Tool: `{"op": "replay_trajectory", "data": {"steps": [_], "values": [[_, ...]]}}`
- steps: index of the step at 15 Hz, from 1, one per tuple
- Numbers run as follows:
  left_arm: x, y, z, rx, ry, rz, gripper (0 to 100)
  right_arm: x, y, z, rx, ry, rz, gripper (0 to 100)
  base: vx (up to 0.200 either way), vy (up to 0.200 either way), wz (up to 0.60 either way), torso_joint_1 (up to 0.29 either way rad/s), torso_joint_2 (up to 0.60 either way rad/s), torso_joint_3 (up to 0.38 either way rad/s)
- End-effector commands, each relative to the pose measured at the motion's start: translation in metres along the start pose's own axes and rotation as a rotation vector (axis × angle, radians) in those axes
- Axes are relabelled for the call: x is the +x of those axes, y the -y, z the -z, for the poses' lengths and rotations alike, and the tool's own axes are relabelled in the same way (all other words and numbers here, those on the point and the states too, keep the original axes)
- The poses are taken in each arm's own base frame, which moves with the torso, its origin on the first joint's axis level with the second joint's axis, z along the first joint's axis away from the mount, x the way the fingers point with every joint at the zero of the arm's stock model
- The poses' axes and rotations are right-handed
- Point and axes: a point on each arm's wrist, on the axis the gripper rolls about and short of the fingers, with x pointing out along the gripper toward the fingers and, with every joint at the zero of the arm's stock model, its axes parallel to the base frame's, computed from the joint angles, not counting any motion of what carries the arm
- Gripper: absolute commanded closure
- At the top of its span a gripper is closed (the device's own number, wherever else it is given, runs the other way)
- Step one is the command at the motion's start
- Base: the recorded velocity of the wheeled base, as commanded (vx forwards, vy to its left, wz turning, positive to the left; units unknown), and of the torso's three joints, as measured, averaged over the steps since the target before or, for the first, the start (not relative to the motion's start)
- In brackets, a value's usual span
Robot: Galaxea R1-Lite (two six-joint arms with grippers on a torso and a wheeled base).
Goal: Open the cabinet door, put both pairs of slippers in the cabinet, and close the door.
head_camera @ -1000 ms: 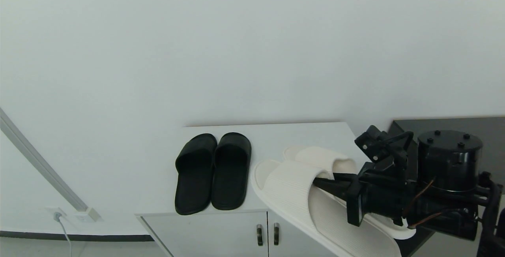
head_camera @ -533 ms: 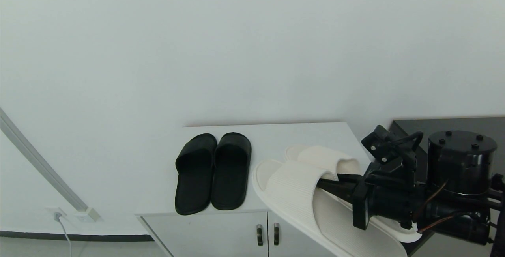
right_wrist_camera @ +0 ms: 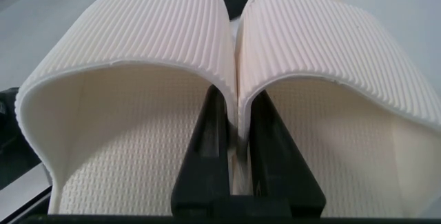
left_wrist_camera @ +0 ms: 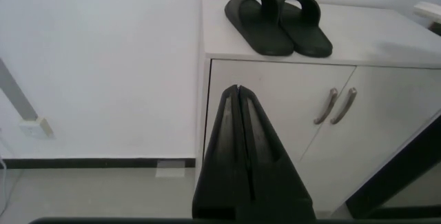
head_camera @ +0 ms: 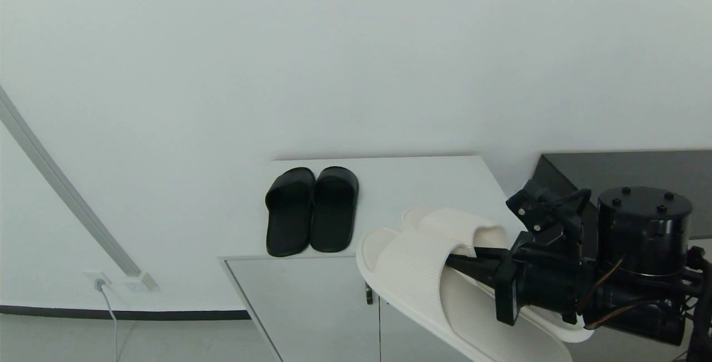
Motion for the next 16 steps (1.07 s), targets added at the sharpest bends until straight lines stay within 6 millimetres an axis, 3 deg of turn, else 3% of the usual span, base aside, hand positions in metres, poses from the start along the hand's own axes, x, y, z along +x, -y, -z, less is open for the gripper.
{"op": "replay_trajectory", "data": {"steps": [1,3,16], "values": [[0.000,0.000,0.000,0.000,0.000,0.000,100,0.002,0.000,0.002,0.002,-0.009,0.000,100,-0.200,0.000,0.00,0.007,0.00,0.002],[0.000,0.000,0.000,0.000,0.000,0.000,100,0.003,0.000,0.002,0.002,-0.009,0.000,100,-0.200,0.000,0.00,0.002,0.00,0.005],[0.000,0.000,0.000,0.000,0.000,0.000,100,0.001,0.001,0.012,-0.032,-0.043,0.004,100,0.000,0.000,0.00,0.000,0.00,0.000]]}}
